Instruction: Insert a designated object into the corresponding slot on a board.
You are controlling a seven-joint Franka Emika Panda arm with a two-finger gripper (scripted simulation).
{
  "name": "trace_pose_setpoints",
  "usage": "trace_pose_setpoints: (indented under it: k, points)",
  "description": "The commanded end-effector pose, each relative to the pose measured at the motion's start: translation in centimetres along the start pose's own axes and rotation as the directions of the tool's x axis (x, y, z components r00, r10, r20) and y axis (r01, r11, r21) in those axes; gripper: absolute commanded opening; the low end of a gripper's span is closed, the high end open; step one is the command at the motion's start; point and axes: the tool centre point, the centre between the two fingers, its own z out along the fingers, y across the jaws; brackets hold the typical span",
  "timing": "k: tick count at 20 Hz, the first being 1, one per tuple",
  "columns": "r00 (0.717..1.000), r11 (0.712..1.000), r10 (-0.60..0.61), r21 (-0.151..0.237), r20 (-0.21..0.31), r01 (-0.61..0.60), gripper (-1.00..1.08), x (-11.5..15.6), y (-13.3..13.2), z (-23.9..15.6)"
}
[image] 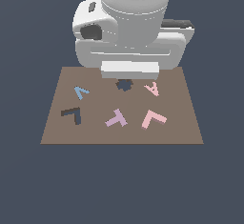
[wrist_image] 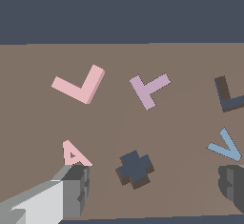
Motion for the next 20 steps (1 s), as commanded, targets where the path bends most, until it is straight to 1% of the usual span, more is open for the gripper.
trace_pose_setpoints:
  k: [1, 6, 10, 15, 20]
  points:
    - [1.000, 1.000, 0.026, 0.001, 0.001, -0.026, 1.00, 0.3, -0.6, 0.7]
    - [0.995, 0.995, 0.103, 0.004, 0.001, -0.103, 1.00, 1.3, -2.4, 2.5]
    - [0.983, 0.983, 0.182, 0.007, 0.001, -0.182, 1.00, 2.6, -4.0, 4.5]
    - [0.959, 0.959, 0.285, 0.011, 0.002, -0.285, 1.00, 4.5, -6.1, 7.0]
    - [0.931, 0.931, 0.364, 0.014, 0.003, -0.364, 1.00, 6.2, -7.6, 9.0]
